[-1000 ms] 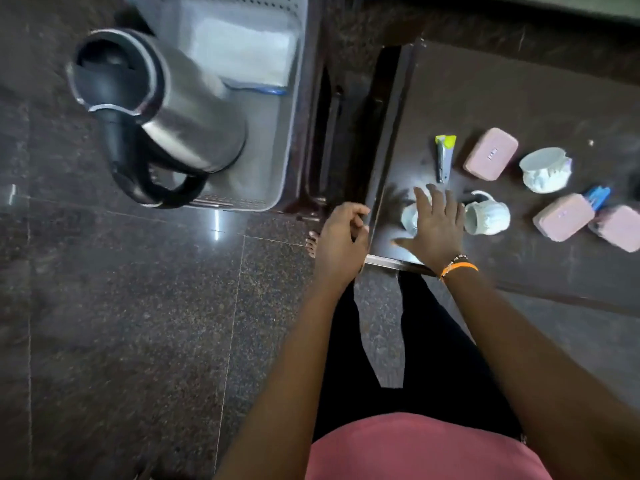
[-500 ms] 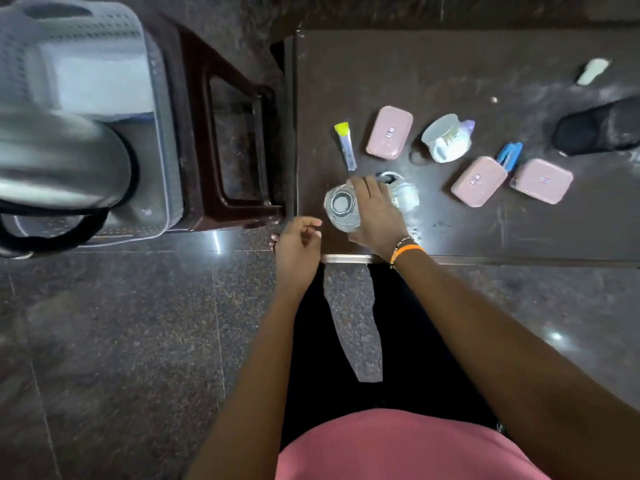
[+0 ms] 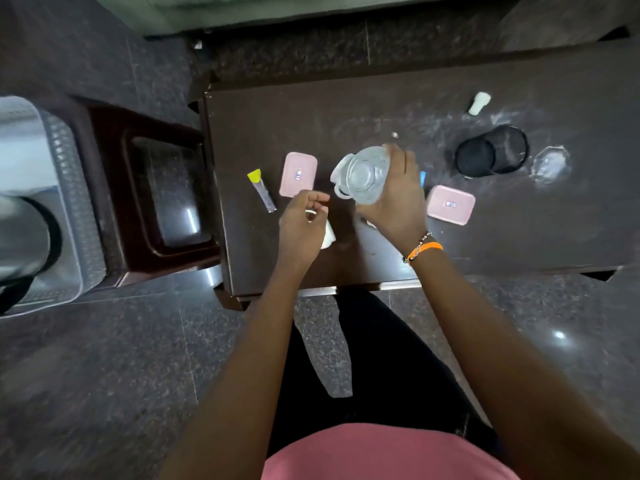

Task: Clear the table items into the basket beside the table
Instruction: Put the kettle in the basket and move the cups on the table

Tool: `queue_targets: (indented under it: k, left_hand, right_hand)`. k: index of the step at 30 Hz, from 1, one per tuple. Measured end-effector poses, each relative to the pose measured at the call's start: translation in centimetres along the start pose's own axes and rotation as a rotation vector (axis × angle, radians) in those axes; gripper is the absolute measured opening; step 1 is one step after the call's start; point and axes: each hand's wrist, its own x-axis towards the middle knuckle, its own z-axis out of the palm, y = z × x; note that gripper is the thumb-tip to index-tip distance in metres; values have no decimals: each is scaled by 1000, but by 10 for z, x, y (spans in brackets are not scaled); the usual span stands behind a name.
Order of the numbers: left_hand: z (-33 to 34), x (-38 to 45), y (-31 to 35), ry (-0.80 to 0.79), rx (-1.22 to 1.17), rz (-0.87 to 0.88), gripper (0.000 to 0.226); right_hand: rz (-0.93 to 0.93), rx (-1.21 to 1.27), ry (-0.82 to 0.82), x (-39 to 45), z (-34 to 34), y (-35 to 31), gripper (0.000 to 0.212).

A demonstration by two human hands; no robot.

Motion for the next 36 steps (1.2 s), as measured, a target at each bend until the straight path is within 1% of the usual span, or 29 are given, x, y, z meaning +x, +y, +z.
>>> queue_targets:
  k: [3, 9, 14, 19, 23, 28, 33, 36]
  left_hand:
    - [22, 14, 18, -11, 27, 24, 22]
    - [67, 40, 41, -45, 95, 29, 19]
    - [85, 57, 49, -52, 140, -5, 18]
    - [94, 64, 52, -71, 164, -29, 18]
    - [99, 64, 50, -72, 219, -24, 18]
    - [101, 62, 48, -73, 208, -20, 17]
    - [98, 60, 49, -64, 185, -44, 18]
    - [91, 54, 50, -65, 112, -59, 16]
  right_hand:
    - [37, -17, 27, 24, -12, 21, 78]
    - [164, 10, 59, 66, -17, 67, 86]
    - [214, 17, 59, 92, -9, 87, 89]
    - [199, 16, 26, 107, 2, 94, 91]
    - [204, 29, 33, 111, 8, 96, 92]
    - [195, 22, 30, 111, 10, 98, 92]
    - [199, 11, -56, 108, 7, 97, 100]
    - [207, 19, -88, 103, 1, 92, 96]
